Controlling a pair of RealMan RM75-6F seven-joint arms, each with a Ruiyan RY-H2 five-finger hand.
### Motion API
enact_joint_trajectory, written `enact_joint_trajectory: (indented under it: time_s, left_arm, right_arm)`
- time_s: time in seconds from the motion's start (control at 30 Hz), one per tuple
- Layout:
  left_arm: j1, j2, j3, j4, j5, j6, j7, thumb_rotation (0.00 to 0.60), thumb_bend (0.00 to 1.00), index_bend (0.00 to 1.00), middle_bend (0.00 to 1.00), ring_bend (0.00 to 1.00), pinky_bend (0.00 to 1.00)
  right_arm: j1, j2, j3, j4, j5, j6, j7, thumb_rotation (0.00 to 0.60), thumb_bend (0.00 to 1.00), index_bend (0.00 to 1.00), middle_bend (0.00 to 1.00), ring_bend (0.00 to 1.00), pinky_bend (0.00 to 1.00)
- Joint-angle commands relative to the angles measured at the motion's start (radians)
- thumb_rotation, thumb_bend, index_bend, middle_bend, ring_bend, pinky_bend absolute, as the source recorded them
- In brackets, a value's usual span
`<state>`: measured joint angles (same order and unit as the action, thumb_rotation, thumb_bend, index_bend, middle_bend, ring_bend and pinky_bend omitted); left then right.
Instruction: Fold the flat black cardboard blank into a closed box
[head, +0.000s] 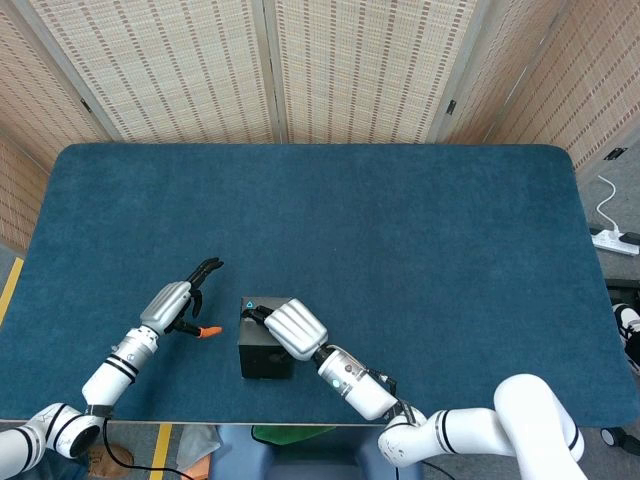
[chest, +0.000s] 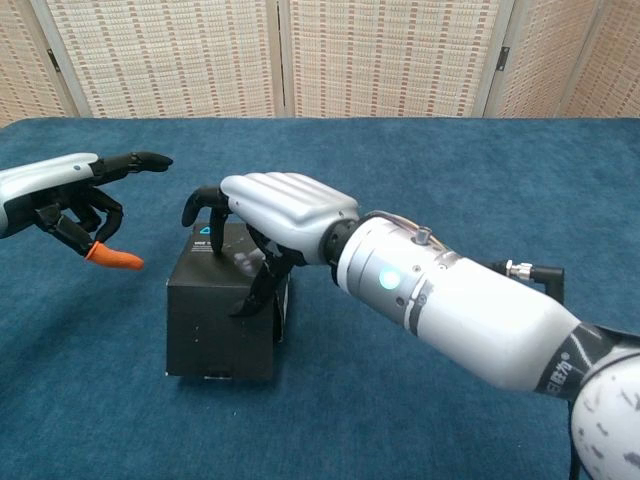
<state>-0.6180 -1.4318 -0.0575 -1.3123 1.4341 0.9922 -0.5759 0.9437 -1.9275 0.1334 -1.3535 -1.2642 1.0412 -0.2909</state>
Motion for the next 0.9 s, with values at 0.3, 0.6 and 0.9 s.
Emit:
enact_joint_trajectory:
  time_s: [0.3, 0.6, 0.9]
  left_arm:
    - [-0.009, 0.050, -0.002, -0.046, 0.040, -0.010, -0.112, 0.600, 0.18, 0.00, 0.04, 0.71, 0.99]
    - [-0.008, 0.062, -0.006, -0.049, 0.050, 0.002, -0.149, 0.600, 0.17, 0.00, 0.03, 0.70, 0.99]
    - [-0.003, 0.062, -0.003, -0.044, 0.052, 0.007, -0.160, 0.600, 0.18, 0.00, 0.03, 0.70, 0.99]
  right_arm:
    - [-0.050, -0.093, -0.104, 0.250, -0.215, 0.093, 0.025, 0.600, 0.03, 0.34, 0.37, 0.75, 1.00]
    - [-0.060, -0.134, -0.113, 0.369, -0.274, 0.081, 0.055, 0.600, 0.39, 0.47, 0.49, 0.75, 1.00]
    - [-0.062, -0.141, -0.099, 0.407, -0.289, 0.067, 0.061, 0.600, 0.50, 0.52, 0.55, 0.75, 1.00]
